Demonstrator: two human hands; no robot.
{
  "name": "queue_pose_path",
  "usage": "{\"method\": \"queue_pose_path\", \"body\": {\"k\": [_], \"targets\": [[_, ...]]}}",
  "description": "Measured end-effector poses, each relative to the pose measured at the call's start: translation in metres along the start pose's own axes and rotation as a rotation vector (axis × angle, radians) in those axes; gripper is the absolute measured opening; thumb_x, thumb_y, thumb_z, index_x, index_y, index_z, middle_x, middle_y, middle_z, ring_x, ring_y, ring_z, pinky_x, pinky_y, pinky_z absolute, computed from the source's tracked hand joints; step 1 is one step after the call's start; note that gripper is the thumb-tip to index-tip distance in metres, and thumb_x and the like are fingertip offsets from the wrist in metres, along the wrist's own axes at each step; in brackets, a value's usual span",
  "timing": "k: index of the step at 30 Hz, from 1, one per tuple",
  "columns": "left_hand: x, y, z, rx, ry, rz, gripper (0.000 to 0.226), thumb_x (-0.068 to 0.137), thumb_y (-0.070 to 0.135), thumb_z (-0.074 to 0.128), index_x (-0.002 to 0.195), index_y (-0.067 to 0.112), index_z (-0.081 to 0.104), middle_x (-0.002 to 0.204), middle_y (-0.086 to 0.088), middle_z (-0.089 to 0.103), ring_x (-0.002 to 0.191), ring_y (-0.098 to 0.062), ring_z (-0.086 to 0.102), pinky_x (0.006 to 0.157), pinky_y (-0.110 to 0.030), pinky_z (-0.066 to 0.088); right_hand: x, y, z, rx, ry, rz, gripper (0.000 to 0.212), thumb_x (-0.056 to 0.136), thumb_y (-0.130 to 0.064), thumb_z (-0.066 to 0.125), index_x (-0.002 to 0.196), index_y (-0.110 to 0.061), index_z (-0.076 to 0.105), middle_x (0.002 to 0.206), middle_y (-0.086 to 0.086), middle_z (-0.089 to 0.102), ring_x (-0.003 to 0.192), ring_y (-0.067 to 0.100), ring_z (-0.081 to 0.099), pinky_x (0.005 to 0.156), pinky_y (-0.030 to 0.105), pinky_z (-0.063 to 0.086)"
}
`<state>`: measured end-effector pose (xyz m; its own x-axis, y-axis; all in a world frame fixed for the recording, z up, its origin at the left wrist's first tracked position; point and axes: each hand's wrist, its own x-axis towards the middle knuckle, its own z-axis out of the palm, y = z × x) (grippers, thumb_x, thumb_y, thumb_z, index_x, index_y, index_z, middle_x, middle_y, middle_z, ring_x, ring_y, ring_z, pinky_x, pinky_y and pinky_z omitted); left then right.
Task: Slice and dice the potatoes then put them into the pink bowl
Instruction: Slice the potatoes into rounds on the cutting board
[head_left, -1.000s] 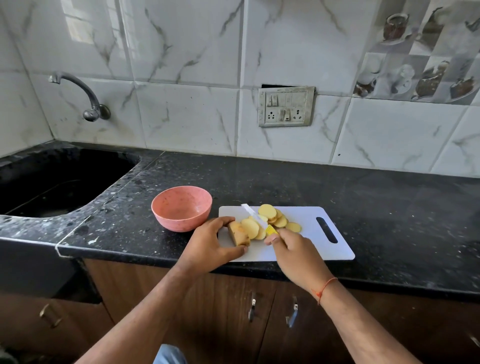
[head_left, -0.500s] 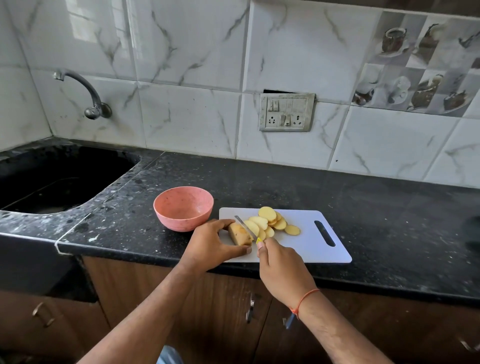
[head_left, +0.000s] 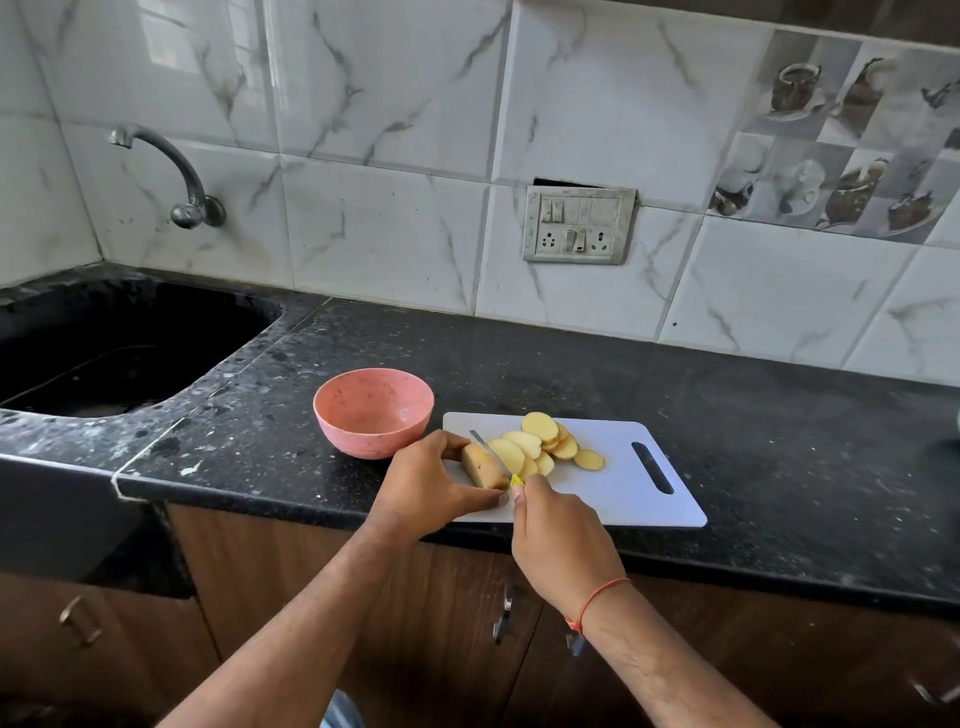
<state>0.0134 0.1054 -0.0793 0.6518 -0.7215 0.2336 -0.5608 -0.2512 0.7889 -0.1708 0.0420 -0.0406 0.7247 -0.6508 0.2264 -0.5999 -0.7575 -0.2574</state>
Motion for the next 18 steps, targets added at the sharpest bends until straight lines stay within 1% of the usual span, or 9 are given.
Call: {"method": "queue_pose_path", "body": {"k": [3, 5, 7, 9, 10, 12, 15, 17, 18], "targets": [[0.000, 0.002, 0.000, -0.004, -0.001, -0.022, 0.082, 0.048, 0.065, 0.100, 0.117, 0.035, 0.067, 0.106, 0.025, 0.070, 0.101, 0.006, 0.064, 0.090, -0.024, 0.057, 0.000, -0.004, 0.000, -0.045, -0.016, 0.009, 0.027, 0.111, -0.039, 0.033, 0.103, -0.022, 0.051, 0.075, -0.007, 0.057, 0.067, 0.013, 0.059, 0.054, 0.028, 0.045], [-0.001, 0.003, 0.000, -0.015, 0.003, -0.033, 0.079, 0.047, 0.063, 0.101, 0.114, 0.036, 0.067, 0.104, 0.024, 0.070, 0.099, 0.006, 0.064, 0.088, -0.021, 0.055, 0.001, -0.012, 0.001, -0.083, -0.038, 0.021, 0.020, 0.110, -0.034, 0.038, 0.107, -0.021, 0.053, 0.079, -0.006, 0.057, 0.072, 0.014, 0.061, 0.060, 0.030, 0.051], [-0.002, 0.003, 0.001, -0.017, 0.016, -0.036, 0.069, 0.052, 0.056, 0.102, 0.108, 0.035, 0.068, 0.100, 0.023, 0.072, 0.095, 0.006, 0.065, 0.083, -0.019, 0.054, 0.005, -0.018, -0.001, -0.095, -0.063, 0.054, 0.015, 0.107, -0.028, 0.043, 0.109, -0.019, 0.055, 0.080, -0.004, 0.052, 0.073, 0.017, 0.057, 0.061, 0.031, 0.048], [0.000, 0.000, 0.001, -0.017, 0.042, -0.039, 0.048, 0.065, 0.044, 0.099, 0.102, 0.033, 0.071, 0.096, 0.019, 0.074, 0.087, 0.003, 0.067, 0.073, -0.015, 0.051, 0.011, -0.015, -0.010, -0.105, -0.097, 0.099, 0.012, 0.103, -0.022, 0.047, 0.108, -0.018, 0.056, 0.078, -0.003, 0.048, 0.073, 0.019, 0.052, 0.061, 0.031, 0.043], [0.001, -0.001, 0.000, -0.011, 0.039, -0.040, 0.042, 0.069, 0.040, 0.097, 0.102, 0.032, 0.072, 0.094, 0.018, 0.074, 0.084, 0.001, 0.067, 0.069, -0.014, 0.048, 0.014, -0.012, -0.014, -0.108, -0.110, 0.109, 0.011, 0.102, -0.020, 0.047, 0.107, -0.018, 0.057, 0.078, -0.003, 0.048, 0.072, 0.019, 0.052, 0.061, 0.031, 0.042], [0.004, -0.003, -0.003, -0.005, -0.006, -0.027, 0.045, 0.068, 0.039, 0.097, 0.106, 0.033, 0.073, 0.095, 0.019, 0.074, 0.085, 0.002, 0.067, 0.069, -0.016, 0.050, 0.016, -0.006, -0.020, -0.118, -0.126, 0.088, 0.008, 0.102, -0.021, 0.047, 0.103, -0.018, 0.055, 0.079, -0.002, 0.050, 0.071, 0.018, 0.051, 0.060, 0.031, 0.041], [0.006, -0.005, -0.001, -0.017, -0.036, 0.007, 0.049, 0.069, 0.038, 0.096, 0.113, 0.032, 0.075, 0.099, 0.022, 0.075, 0.092, 0.004, 0.069, 0.081, -0.022, 0.058, 0.011, -0.004, -0.019, -0.097, -0.122, 0.064, 0.009, 0.104, -0.023, 0.046, 0.096, -0.021, 0.048, 0.078, -0.003, 0.049, 0.071, 0.019, 0.051, 0.060, 0.030, 0.040], [0.002, -0.005, -0.002, -0.018, -0.029, 0.017, 0.059, 0.065, 0.044, 0.096, 0.119, 0.032, 0.074, 0.104, 0.024, 0.074, 0.095, 0.007, 0.067, 0.083, -0.018, 0.056, 0.011, -0.005, -0.014, -0.071, -0.103, 0.058, 0.011, 0.106, -0.025, 0.046, 0.096, -0.020, 0.048, 0.079, -0.002, 0.050, 0.073, 0.020, 0.053, 0.063, 0.031, 0.041], [0.001, -0.005, -0.002, -0.010, -0.033, 0.026, 0.068, 0.061, 0.051, 0.097, 0.122, 0.033, 0.073, 0.107, 0.025, 0.073, 0.098, 0.007, 0.067, 0.086, -0.019, 0.056, 0.011, -0.005, -0.013, -0.061, -0.098, 0.060, 0.012, 0.106, -0.026, 0.045, 0.098, -0.019, 0.050, 0.079, -0.002, 0.051, 0.074, 0.020, 0.053, 0.063, 0.031, 0.041]]}}
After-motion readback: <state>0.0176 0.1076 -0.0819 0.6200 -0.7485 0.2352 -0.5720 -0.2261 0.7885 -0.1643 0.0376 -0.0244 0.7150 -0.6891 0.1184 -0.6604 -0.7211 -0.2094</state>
